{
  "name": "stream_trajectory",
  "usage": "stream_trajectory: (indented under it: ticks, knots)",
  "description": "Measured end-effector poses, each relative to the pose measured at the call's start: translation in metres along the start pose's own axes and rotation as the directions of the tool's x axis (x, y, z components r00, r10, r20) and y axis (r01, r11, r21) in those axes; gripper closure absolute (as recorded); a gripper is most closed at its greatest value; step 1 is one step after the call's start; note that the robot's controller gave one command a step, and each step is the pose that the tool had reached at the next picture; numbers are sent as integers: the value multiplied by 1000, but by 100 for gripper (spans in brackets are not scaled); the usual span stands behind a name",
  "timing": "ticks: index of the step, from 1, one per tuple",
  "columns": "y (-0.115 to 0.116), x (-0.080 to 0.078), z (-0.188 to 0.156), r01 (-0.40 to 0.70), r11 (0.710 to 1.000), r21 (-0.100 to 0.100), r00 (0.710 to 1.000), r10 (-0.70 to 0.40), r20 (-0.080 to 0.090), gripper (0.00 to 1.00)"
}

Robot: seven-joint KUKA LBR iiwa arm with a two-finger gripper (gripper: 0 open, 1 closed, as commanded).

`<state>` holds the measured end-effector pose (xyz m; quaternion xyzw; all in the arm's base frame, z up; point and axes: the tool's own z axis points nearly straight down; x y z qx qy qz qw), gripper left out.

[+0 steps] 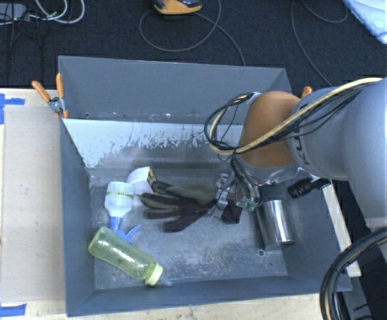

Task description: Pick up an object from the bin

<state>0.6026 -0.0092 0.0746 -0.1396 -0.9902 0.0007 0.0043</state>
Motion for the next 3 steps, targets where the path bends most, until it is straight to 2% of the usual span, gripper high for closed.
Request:
stream_trajectory:
  ticks: [3]
  knots:
    - [0,0,-48,1,1000,-1,1000,-1,2,100]
